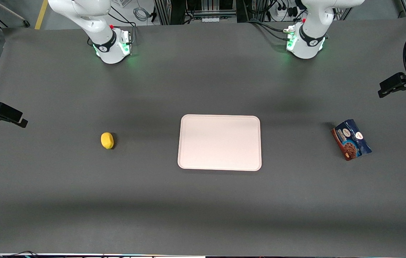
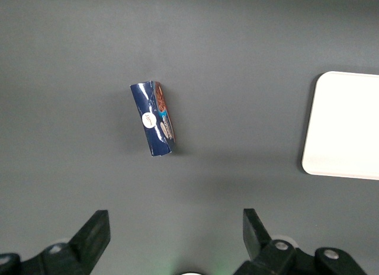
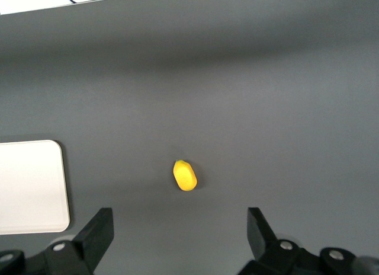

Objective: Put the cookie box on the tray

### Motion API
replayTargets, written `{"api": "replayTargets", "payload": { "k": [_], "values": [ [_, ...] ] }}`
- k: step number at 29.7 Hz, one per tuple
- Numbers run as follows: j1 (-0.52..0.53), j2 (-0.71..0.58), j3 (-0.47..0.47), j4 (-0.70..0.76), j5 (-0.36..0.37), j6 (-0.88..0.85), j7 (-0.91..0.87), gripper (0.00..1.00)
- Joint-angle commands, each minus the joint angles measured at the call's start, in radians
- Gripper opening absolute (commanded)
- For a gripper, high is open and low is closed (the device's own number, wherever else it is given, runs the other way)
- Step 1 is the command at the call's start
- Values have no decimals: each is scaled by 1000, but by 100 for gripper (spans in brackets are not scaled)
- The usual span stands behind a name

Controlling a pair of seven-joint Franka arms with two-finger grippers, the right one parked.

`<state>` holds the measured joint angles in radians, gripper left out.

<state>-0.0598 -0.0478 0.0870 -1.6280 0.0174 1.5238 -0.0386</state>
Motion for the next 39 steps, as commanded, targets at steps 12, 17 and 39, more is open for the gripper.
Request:
{"api": "replayTargets", "payload": {
  "k": [12,17,39],
  "values": [
    [-5,3,-6,2,10,4,-21,100],
    [-3,5,-6,10,7,10,-21,100],
    [11,6,85,73,19,-56,-10,100]
  ]
}}
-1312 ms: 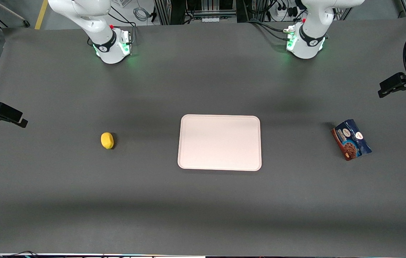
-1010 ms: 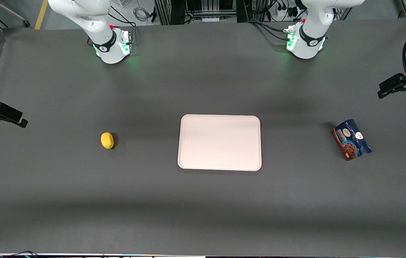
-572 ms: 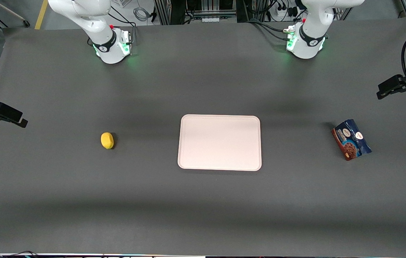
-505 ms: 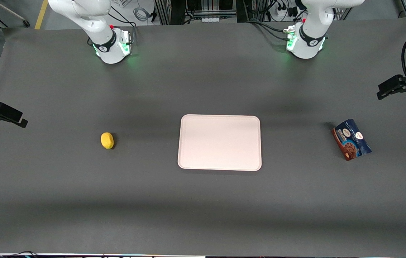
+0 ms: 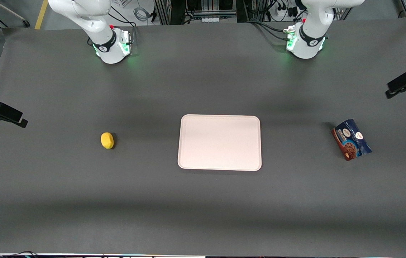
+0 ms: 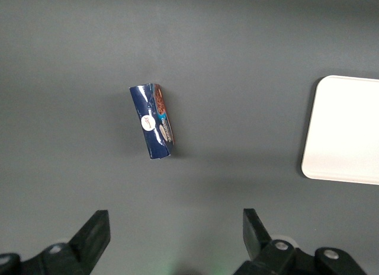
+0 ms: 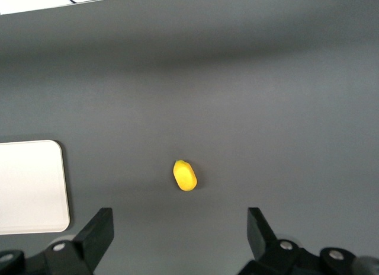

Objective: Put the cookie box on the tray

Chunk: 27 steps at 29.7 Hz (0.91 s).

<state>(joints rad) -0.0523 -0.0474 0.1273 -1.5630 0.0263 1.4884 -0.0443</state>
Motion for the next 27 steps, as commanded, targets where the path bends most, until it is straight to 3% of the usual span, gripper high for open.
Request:
{"api": "replayTargets", "payload": {
  "k": [1,17,23,27],
  "values": [
    [6,27,51,-14,10,-4,-5,100],
    [16,280,106,-249,-13,438,-91,100],
    [19,380,107,-282,-86,553,-132,100],
    [20,397,107,-351,-97,642,-132,100]
  ]
}}
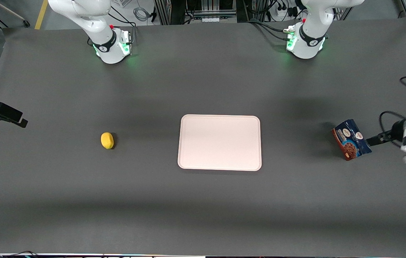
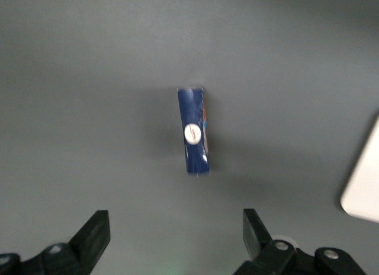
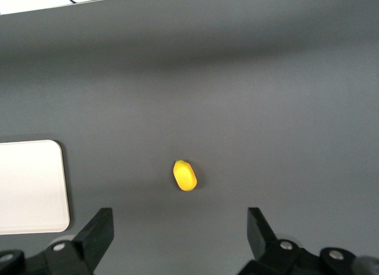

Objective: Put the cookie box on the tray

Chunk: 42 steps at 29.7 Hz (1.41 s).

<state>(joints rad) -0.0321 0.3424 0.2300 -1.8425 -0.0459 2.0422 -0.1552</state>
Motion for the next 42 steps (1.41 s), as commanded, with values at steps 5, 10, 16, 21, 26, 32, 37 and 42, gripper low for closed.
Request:
{"api": "replayTargets", "payload": {
  "k": [5,10,16,21,26,32,37,42],
  "values": [
    [1,-6,6,-179,-25,188,-24,100],
    [1,-34,6,-264,-25,249,-24,100],
    [0,-86,6,-322,-25,250,-38,56],
    [-2,-94,6,-328,-25,250,-55,5],
    [-2,-92,5,-320,-25,250,-58,0],
    [-3,-92,2,-291,-26,227,-60,0],
    [-9,-126,-6,-233,-23,165,-58,0],
    [-11,-169,-26,-94,-12,-8,-57,0]
  ]
}}
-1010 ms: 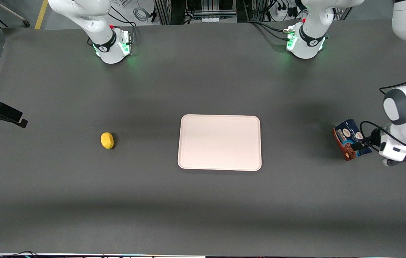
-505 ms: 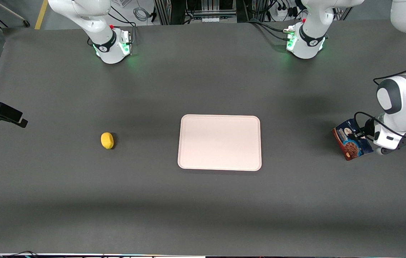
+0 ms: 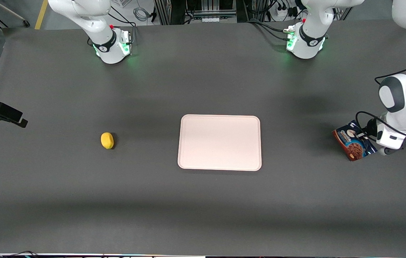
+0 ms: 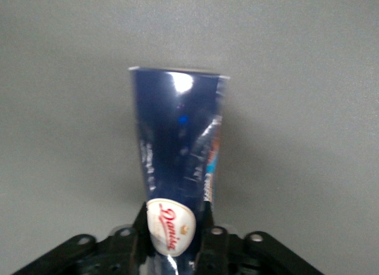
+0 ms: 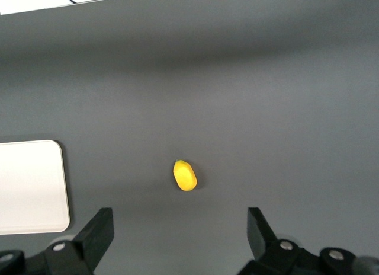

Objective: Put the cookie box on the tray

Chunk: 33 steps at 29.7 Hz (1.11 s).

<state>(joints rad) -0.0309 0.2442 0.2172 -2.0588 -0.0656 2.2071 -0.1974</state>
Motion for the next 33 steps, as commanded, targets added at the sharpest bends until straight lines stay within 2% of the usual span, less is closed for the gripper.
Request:
{"api": "replayTargets", "payload": {
  "k": [1,6,9,14,17,22,25,29,33],
  "values": [
    [-12,-78,-19,155,10,-211,-14,0],
    [-12,-109,-39,348,18,-421,-14,0],
    [-14,-131,-65,469,47,-545,-16,0],
    [-14,-134,-163,652,52,-716,-34,0],
    [-15,-134,-258,700,69,-770,-109,0],
    [-18,-119,-476,695,141,-753,-295,0],
    [-20,-68,-584,677,182,-689,-396,0],
    [-27,13,-653,646,188,-580,-477,0],
    [-64,105,-664,637,202,-500,-484,0]
  ]
}}
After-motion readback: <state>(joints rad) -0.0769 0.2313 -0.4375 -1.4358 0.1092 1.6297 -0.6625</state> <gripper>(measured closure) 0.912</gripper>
